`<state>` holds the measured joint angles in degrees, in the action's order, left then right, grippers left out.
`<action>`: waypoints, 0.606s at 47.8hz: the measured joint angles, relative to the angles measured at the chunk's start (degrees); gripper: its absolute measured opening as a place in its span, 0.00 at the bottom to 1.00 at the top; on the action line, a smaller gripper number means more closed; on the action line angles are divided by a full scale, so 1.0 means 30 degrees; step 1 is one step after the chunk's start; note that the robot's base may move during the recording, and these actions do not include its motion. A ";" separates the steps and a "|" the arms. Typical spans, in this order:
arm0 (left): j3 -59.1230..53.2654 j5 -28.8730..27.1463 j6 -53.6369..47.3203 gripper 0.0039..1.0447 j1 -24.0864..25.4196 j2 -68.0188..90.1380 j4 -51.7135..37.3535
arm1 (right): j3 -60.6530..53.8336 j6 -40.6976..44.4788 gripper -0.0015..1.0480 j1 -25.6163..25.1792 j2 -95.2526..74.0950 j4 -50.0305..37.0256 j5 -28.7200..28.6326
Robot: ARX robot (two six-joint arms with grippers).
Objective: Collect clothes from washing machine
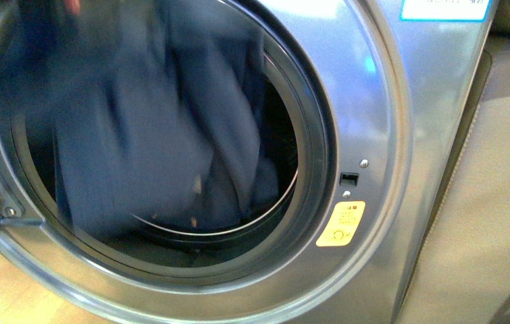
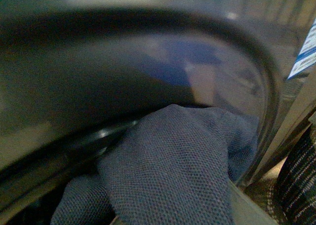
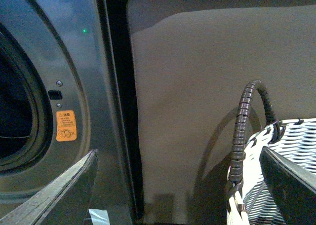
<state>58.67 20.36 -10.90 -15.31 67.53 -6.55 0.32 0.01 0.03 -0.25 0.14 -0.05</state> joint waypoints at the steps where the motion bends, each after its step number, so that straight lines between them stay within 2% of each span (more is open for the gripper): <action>1: 0.0291 0.0036 0.0000 0.10 -0.0117 -0.0080 0.0153 | 0.0000 0.0000 0.93 -0.0007 0.0000 0.0000 0.0000; 14: 0.4444 -0.0233 -0.0189 0.10 -0.1800 0.0153 0.1982 | 0.0000 0.0000 0.93 -0.0007 0.0000 0.0000 0.0000; 29: 1.1052 -0.0743 0.0109 0.10 -0.3461 0.3031 0.4364 | 0.0000 0.0000 0.93 -0.0007 0.0000 0.0000 -0.0007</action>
<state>91.83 18.13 -10.57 -25.69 76.62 6.55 0.32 0.01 0.01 -0.25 0.14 -0.08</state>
